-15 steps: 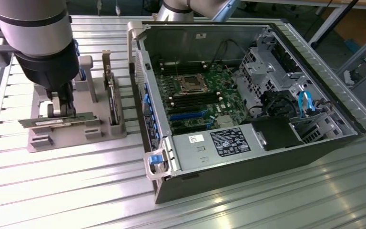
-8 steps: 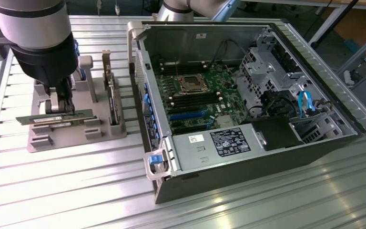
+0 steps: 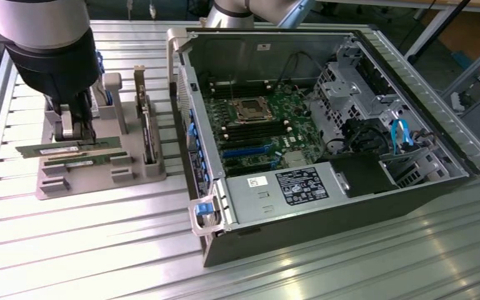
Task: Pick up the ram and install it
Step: 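Pick up the ram and move it above insertion slot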
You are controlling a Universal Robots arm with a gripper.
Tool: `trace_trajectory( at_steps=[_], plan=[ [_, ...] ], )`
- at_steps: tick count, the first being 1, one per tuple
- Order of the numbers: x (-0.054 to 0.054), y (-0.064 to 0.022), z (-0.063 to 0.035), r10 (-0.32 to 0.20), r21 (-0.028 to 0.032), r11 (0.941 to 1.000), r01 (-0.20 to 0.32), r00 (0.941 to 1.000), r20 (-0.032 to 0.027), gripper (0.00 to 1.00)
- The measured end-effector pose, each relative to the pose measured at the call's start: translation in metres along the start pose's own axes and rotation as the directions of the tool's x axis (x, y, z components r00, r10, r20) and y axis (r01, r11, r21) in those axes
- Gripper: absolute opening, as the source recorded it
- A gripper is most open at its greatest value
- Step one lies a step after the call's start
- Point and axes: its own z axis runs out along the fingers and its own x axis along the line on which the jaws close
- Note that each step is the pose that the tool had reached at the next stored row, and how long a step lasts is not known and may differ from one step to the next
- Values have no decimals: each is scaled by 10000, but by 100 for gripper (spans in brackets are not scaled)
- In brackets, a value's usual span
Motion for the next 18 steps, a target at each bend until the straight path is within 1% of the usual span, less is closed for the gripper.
trace_trajectory(
  at_steps=[9, 18],
  plan=[
    [0, 2, -150, 41, -1, 10000, -41, 10000, 2, 12],
    [1, 3, -235, 105, 0, 9999, -105, 9999, 6, 12]
  ],
)
